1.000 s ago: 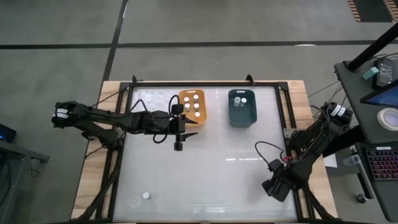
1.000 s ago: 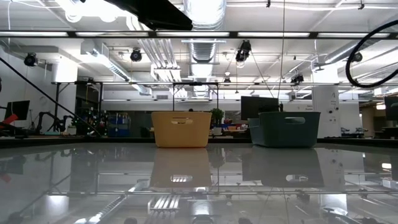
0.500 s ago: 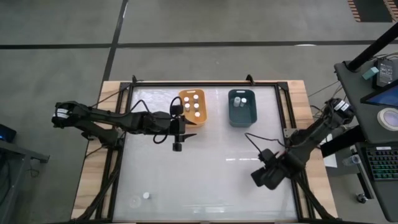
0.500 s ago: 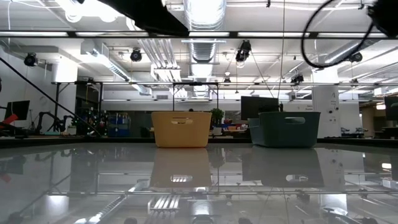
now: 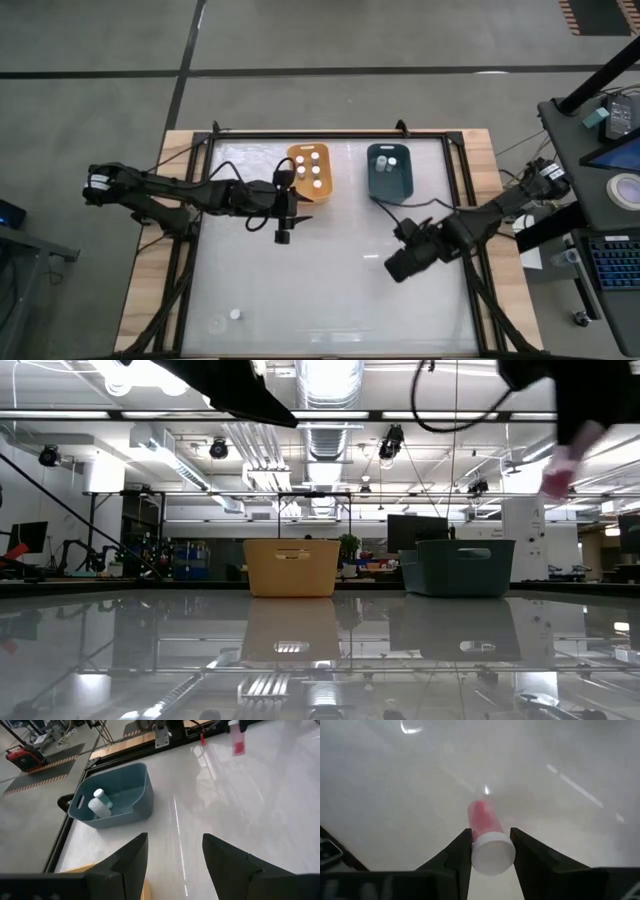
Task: Pick and place medicine bottles into bin by pill shape (circle, oval)
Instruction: Put the pink capsule bottle into the yellow bin
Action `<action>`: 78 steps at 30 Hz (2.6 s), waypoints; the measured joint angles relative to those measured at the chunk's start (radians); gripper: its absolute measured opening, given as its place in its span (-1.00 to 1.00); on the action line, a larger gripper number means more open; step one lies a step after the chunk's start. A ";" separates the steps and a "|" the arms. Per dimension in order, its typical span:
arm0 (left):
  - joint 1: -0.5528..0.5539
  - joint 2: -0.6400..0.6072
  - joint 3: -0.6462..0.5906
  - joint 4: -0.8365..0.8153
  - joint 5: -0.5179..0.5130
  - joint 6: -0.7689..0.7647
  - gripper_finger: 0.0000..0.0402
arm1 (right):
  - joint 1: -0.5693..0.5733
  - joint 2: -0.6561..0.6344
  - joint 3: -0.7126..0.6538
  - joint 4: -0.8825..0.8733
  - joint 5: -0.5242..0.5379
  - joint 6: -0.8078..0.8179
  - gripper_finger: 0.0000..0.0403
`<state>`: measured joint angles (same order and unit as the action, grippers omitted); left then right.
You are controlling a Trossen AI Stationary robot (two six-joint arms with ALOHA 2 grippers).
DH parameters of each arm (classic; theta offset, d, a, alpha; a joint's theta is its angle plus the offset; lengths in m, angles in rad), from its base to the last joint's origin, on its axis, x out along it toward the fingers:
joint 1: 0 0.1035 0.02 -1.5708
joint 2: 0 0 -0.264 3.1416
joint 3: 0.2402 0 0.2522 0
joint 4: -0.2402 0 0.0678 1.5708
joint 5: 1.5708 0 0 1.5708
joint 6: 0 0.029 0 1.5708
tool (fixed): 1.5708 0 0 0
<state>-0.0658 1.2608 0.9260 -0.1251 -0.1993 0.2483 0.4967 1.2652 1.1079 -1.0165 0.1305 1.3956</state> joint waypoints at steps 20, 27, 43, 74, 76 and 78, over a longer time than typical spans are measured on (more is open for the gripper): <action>0.000 -0.036 -0.016 -0.060 0.000 0.002 -0.14 | -0.408 0.001 0.173 0.131 0.064 -0.688 -0.42; 0.000 -0.130 -0.073 -0.060 -0.049 -0.002 -0.14 | -0.485 0.001 0.230 0.193 0.052 -0.815 -0.42; 0.000 -0.299 -0.185 0.041 -0.069 0.021 -0.14 | -0.540 0.181 0.564 0.121 -0.003 -0.998 -0.42; 0.000 -0.400 -0.218 0.002 -0.128 0.022 -0.14 | -0.678 0.677 1.247 -0.158 -0.063 -1.269 -0.42; 0.000 -0.410 -0.220 0.002 -0.147 0.022 -0.14 | -0.691 0.691 1.248 -0.157 -0.063 -1.279 -0.42; 0.000 -0.421 -0.225 0.002 -0.154 0.022 -0.14 | -0.706 0.703 1.248 -0.158 -0.064 -1.285 -0.42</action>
<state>-0.0654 0.8393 0.7007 -0.1231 -0.3531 0.2699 -0.2088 1.9685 2.3562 -1.1744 0.0663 0.1109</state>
